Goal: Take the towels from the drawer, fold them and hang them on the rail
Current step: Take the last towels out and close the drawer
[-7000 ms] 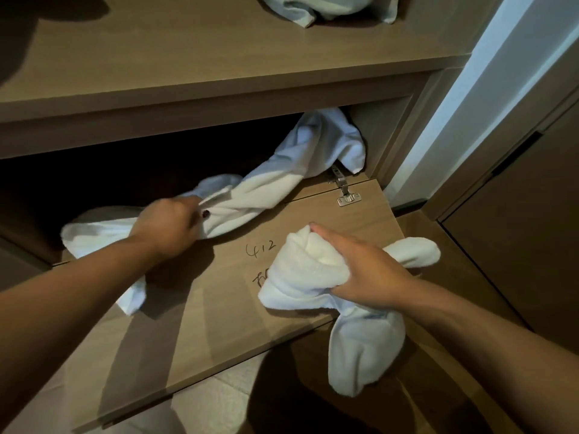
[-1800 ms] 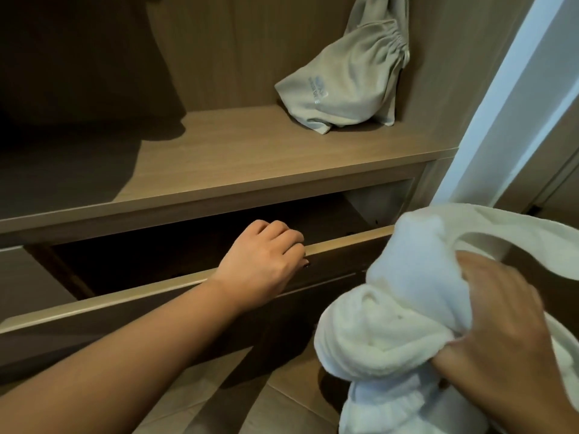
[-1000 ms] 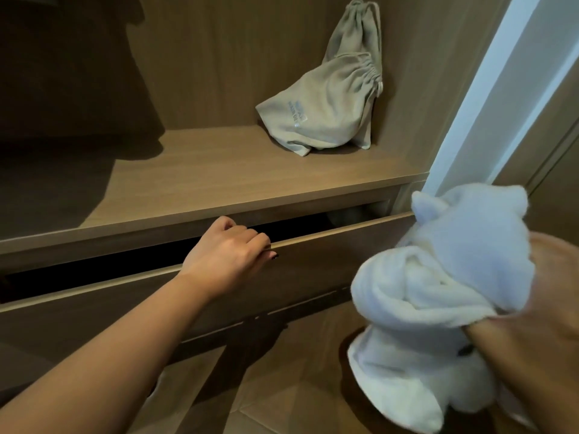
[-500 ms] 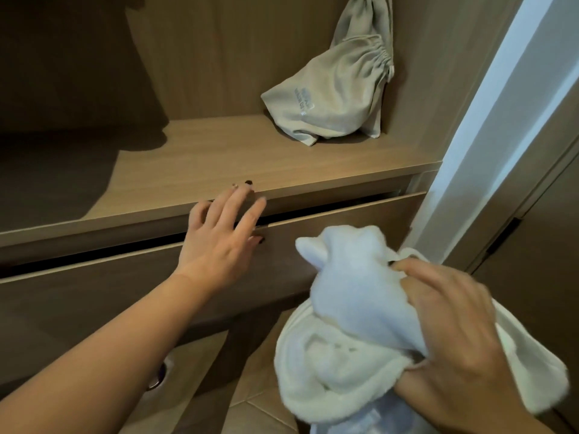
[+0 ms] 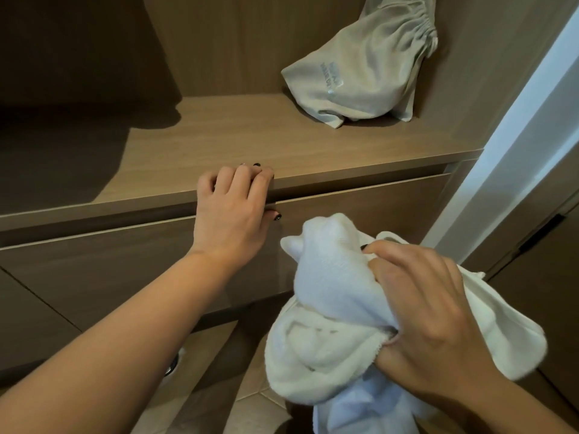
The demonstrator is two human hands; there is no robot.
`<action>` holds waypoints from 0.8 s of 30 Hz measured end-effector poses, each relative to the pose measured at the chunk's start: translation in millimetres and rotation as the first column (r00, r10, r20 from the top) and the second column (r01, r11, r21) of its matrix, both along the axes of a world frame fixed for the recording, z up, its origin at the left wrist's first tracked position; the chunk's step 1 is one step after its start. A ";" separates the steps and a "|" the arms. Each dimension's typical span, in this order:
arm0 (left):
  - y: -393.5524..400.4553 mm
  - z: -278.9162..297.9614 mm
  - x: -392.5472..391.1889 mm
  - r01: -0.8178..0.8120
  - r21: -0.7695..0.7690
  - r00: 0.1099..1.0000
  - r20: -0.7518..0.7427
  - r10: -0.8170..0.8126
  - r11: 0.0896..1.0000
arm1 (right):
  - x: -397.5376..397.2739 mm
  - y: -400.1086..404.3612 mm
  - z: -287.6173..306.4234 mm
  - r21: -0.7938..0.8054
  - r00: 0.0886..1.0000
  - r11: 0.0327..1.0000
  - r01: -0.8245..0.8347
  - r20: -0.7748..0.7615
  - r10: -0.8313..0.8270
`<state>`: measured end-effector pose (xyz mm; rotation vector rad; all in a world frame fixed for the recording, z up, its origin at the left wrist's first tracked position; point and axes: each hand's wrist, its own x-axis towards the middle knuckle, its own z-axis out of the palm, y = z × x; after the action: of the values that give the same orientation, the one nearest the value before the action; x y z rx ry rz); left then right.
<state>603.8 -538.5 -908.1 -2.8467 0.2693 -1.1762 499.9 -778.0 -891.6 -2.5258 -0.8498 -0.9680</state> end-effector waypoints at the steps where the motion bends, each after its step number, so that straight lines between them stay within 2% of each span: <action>1: 0.7 -1.1 0.5 0.007 -0.002 1.000 0.010 -0.007 1.000 | 1.8 1.0 -0.8 0.002 1.000 1.000 0.002 -0.005 -0.002; 7: 1.3 -2.7 0.6 0.015 -0.044 1.000 -0.010 -0.015 0.999 | 12.7 6.6 -4.4 -0.028 0.998 0.999 0.029 -0.056 -0.030; 13: -1.8 18.8 -12.9 0.004 -0.151 0.970 -0.242 -0.041 0.989 | 14.2 10.5 23.5 -0.088 0.988 0.993 0.080 -0.124 -0.091; 17: 1.3 44.7 -25.0 -0.006 -0.223 0.865 -0.491 -0.107 0.975 | 6.5 4.7 69.1 -0.127 0.982 0.991 0.033 -0.179 -0.056; 21: 6.6 82.3 -32.0 0.012 -0.258 0.692 -0.695 -0.194 0.966 | 2.7 4.3 130.3 -0.119 0.963 0.993 -0.007 -0.267 -0.025; 22: 7.0 93.5 -35.4 0.003 -0.279 0.652 -0.727 -0.213 0.960 | 2.5 5.7 147.2 -0.109 0.954 0.994 -0.003 -0.298 -0.030; 24: 7.3 118.5 -46.3 -0.046 -0.364 0.632 -0.732 -0.255 0.930 | 0.4 7.2 178.7 -0.108 0.940 0.994 0.010 -0.337 -0.046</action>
<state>557.5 -531.2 -789.5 -3.5321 0.2704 0.1343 500.4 -770.7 -712.9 -2.6897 -0.7758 -0.4795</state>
